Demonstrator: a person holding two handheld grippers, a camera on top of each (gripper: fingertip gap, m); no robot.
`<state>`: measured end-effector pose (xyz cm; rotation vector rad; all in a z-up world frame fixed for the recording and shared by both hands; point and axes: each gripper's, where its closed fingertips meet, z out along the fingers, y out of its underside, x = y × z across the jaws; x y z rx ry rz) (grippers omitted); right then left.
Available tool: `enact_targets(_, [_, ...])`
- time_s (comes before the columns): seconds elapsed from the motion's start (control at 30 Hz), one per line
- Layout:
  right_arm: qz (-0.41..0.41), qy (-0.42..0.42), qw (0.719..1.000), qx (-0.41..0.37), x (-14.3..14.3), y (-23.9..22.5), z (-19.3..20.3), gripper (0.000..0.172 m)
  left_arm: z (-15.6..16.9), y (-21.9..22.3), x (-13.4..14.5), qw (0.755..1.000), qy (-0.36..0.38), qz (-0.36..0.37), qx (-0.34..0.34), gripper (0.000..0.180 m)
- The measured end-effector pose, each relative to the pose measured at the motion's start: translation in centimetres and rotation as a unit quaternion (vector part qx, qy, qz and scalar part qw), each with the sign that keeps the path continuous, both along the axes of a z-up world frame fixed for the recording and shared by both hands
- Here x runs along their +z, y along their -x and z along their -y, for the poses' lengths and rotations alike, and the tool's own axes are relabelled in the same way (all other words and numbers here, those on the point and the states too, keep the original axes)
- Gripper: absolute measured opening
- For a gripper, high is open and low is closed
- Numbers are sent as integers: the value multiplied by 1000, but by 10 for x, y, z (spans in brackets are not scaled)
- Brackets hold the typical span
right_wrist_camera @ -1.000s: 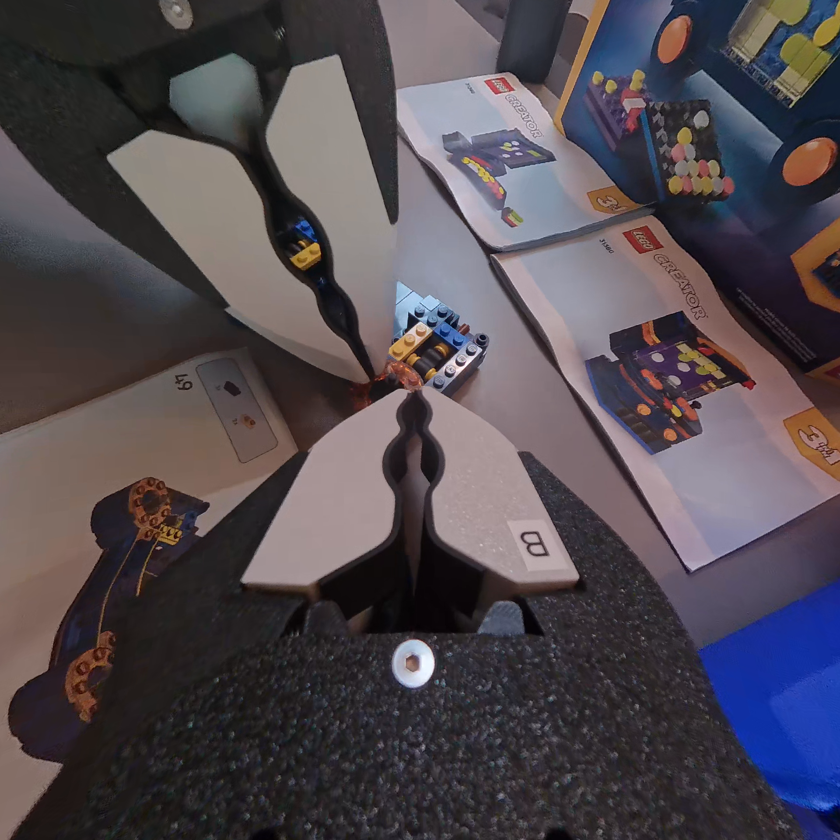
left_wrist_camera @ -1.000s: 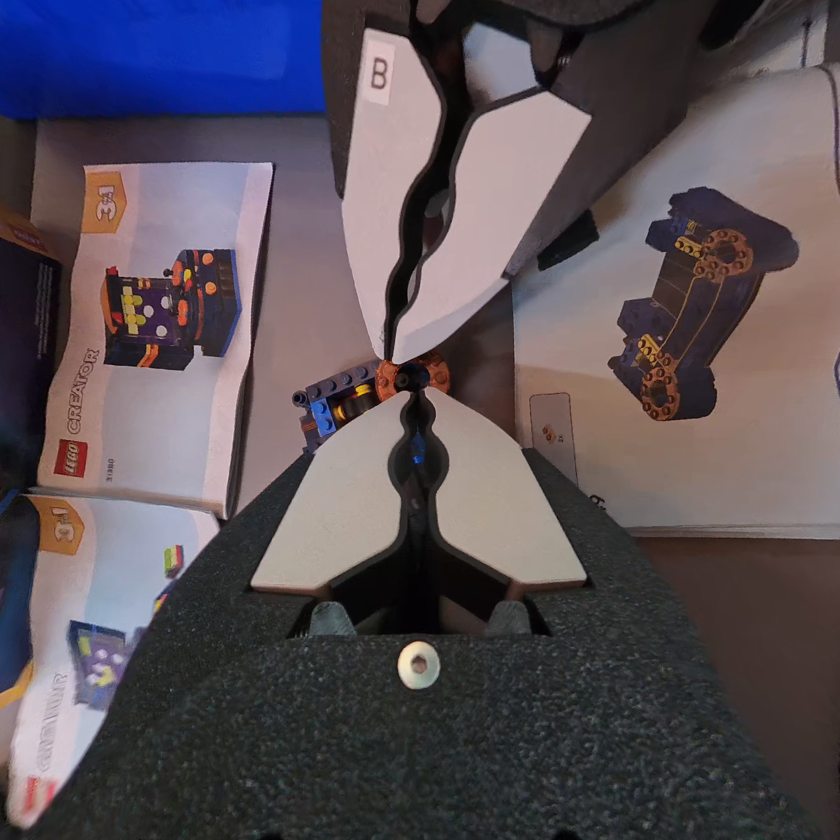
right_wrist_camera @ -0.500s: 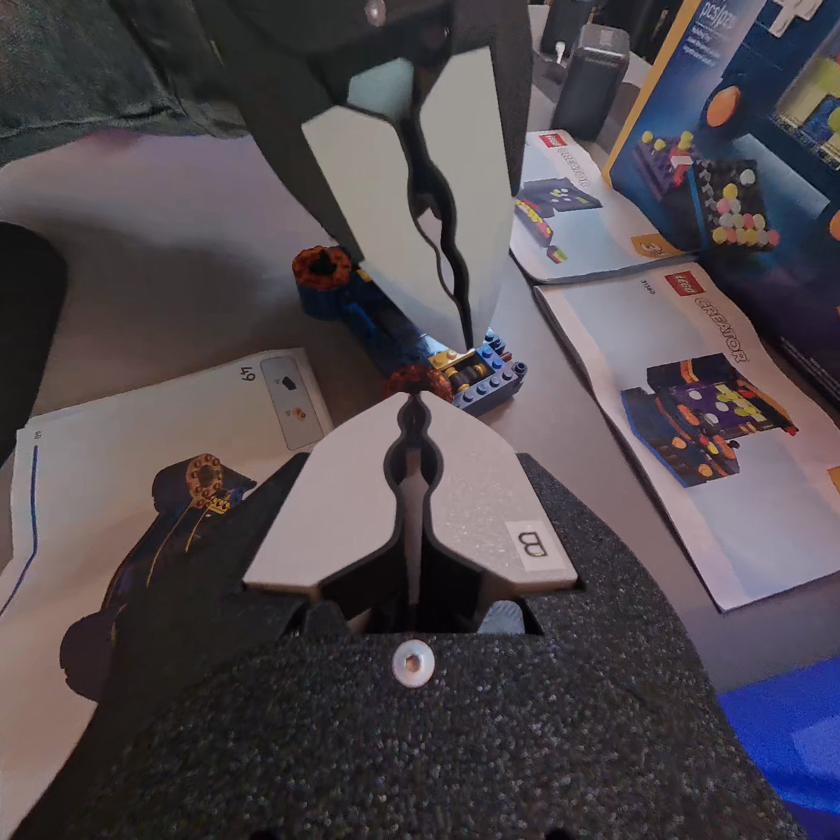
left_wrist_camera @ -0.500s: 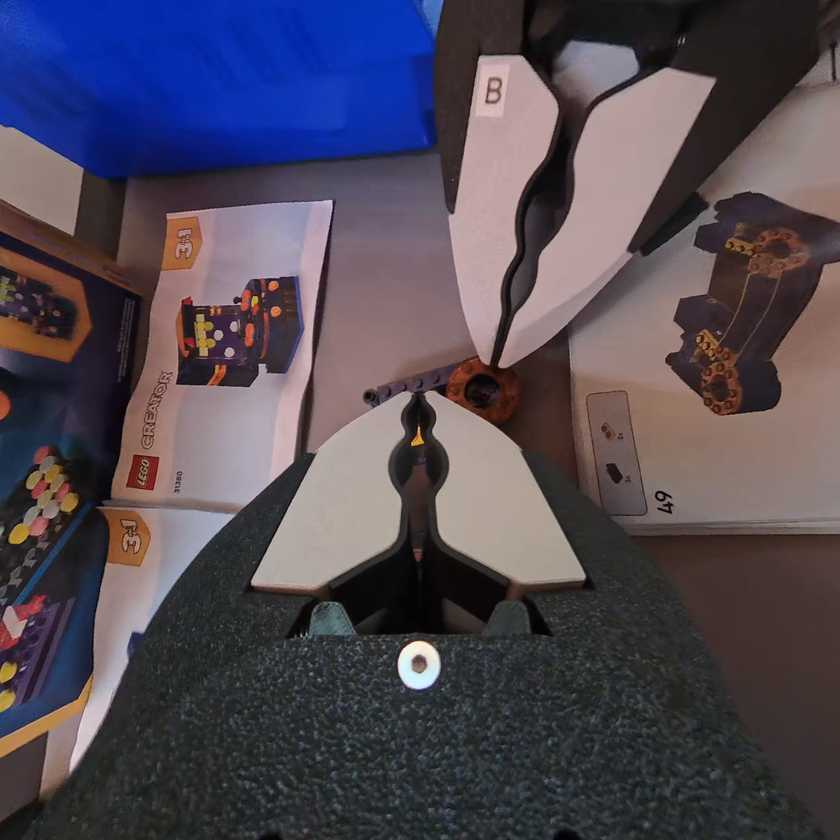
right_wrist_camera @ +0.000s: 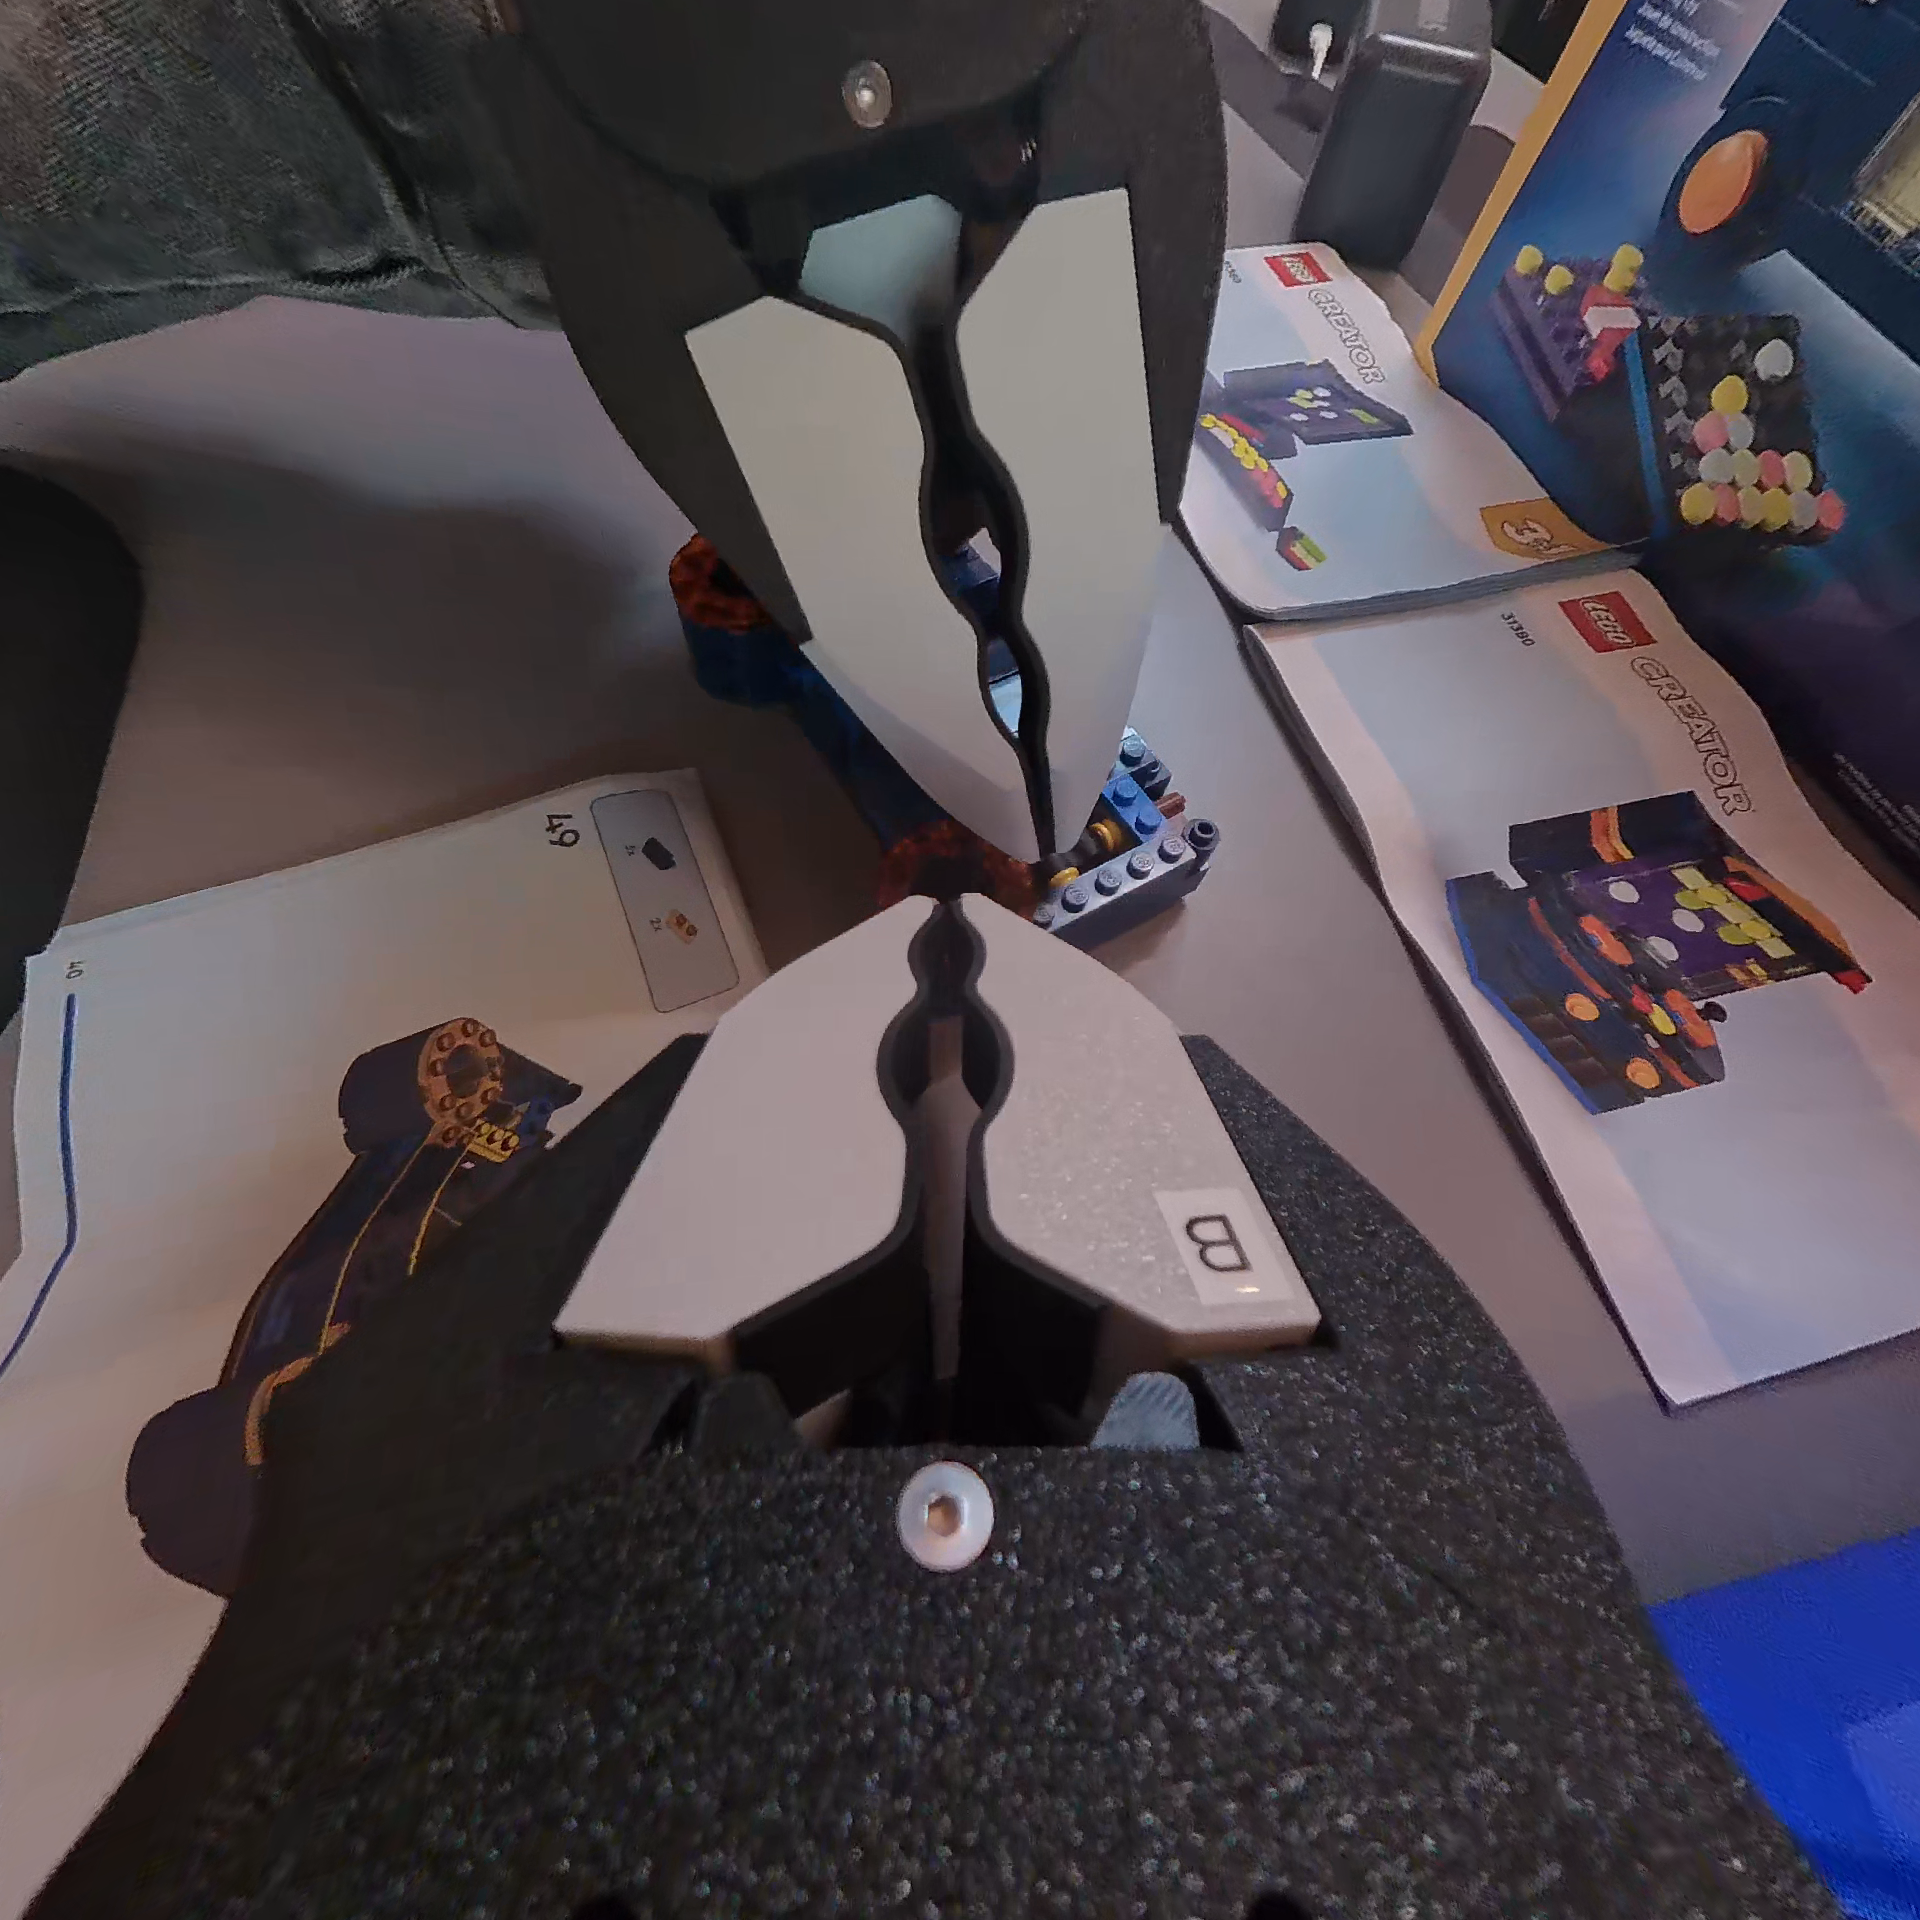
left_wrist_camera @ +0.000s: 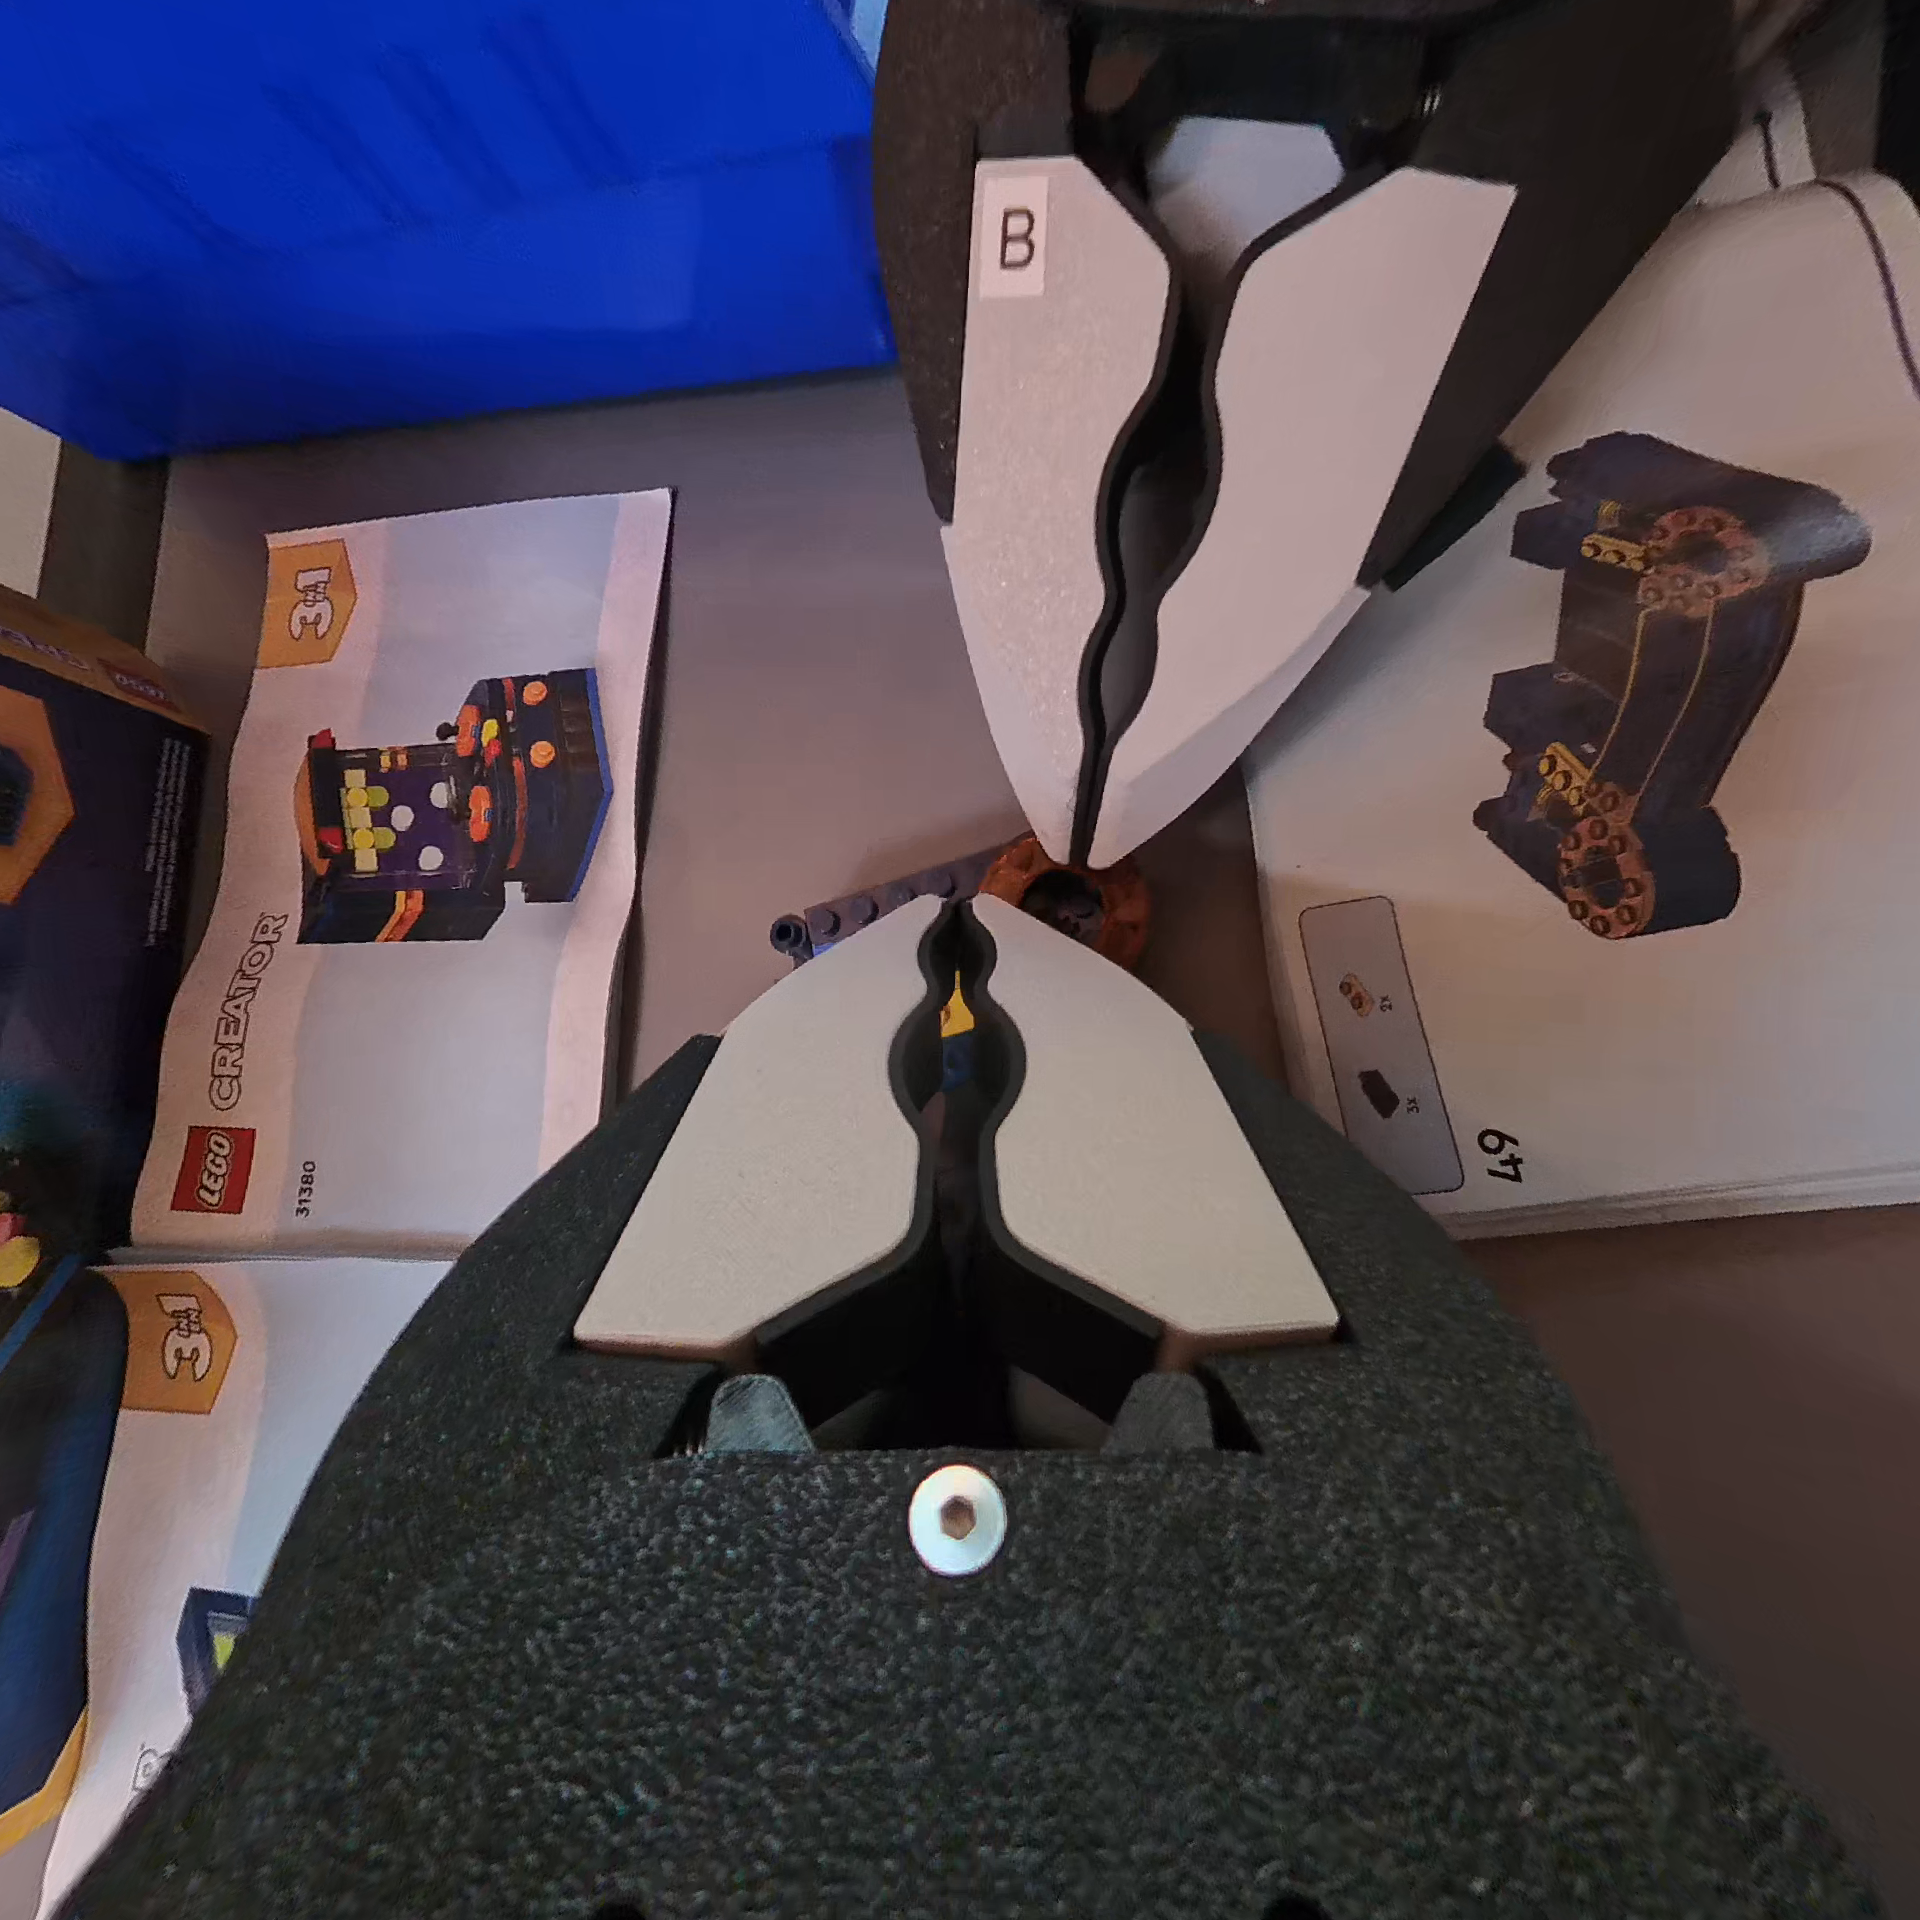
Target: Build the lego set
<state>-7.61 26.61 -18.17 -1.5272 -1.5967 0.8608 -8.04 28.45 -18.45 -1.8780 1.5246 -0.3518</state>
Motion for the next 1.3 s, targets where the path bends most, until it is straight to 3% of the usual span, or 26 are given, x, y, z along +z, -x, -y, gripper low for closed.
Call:
enact_targets(0.37, [7,-22,1000,-6,-2,1,-1,0,4,-2,-1,999,31,8,17,0])
enact_targets(0.47, [6,-17,1000,-5,-2,1,-1,0,1,-1,-1,1000,13,-6,28,0])
enact_targets(0.53, [0,-11,1000,3,0,1,1,0,-15,14,4,995,-45,-25,82,1])
enact_targets(0.63, [-57,3,998,10,18,-1,2,40,-28,33,52,968,-156,89,176,15])
enact_targets(0.7, [-104,20,994,16,35,-4,4,56,-24,53,89,925,-199,211,245,26])
enact_targets(0.8, [-114,40,993,6,41,-6,0,77,4,69,112,870,-185,368,271,78])
enact_targets(0.9, [-61,83,995,17,18,-3,6,98,26,77,80,880,-117,372,272,117])
enact_targets(0.97, [-3,101,995,13,1,-2,6,103,34,78,53,896,-67,346,271,119])
enact_targets(1.1, [28,108,994,8,-8,0,5,99,38,72,31,918,18,303,255,118])
enact_targets(1.2, [42,106,993,13,-12,0,7,96,40,68,8,919,101,265,275,124])
enact_targets(1.3, [58,101,993,30,-16,-1,12,88,41,67,-4,915,144,247,286,113])
